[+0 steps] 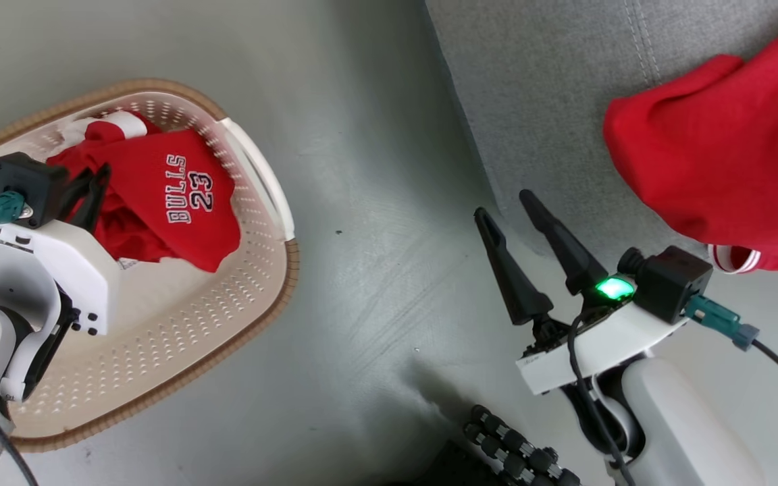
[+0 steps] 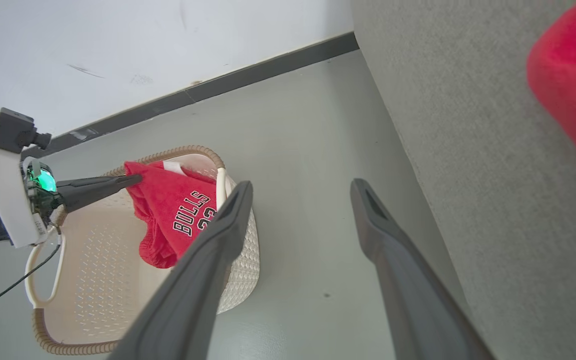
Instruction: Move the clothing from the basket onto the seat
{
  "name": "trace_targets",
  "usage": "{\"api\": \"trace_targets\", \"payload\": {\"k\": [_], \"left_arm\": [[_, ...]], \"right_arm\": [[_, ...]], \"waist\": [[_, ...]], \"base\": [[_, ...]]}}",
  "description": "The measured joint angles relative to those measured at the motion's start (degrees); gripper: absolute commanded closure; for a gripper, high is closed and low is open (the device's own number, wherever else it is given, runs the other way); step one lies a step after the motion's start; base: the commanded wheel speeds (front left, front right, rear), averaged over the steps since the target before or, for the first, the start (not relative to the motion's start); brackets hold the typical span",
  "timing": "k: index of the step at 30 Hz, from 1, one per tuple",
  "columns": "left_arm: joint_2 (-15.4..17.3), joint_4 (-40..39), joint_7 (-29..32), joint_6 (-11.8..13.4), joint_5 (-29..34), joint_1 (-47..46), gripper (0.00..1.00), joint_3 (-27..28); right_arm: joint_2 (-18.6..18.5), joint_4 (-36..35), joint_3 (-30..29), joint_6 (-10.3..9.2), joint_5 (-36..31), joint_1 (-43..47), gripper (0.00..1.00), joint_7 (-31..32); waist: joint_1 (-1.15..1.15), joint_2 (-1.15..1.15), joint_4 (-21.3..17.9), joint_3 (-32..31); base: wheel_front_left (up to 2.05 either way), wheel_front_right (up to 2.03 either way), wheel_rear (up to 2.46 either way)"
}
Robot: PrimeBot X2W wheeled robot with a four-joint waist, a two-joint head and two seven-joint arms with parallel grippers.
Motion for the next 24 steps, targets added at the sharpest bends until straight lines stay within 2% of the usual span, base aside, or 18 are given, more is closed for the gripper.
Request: {"api": "trace_targets", "payload": {"k": [10, 17, 24], "left_arm": [[-1.57, -2.76, -5.30, -0.12, -3.27, 2.55, 1.00, 1.92], [-2.31, -3.88, -8.22, -1.49, -4.76, 4.54, 1.00, 2.50], [-4.54, -5.10, -11.41, -2.63, -7.01, 6.43, 1.00, 2.66]], "right_arm": [[-0.11, 3.13, -3.16, 0.00, -2.21, -2.85, 0.00, -0.01], [-0.20, 5.02, -4.65, 0.00, -4.64, -3.78, 0.00, -0.01], [-0.31, 7.81, -5.79, 0.00, -7.86, -5.33, 0.00, -0.01]], "waist": [[0.00, 0.00, 3.46, -2.74], [0.00, 0.00, 5.77, -4.98], [0.00, 0.00, 8.71, -8.10]], "base": [[0.00, 0.00, 0.00], [0.00, 0.00, 0.00], [0.00, 0.00, 0.00]]}}
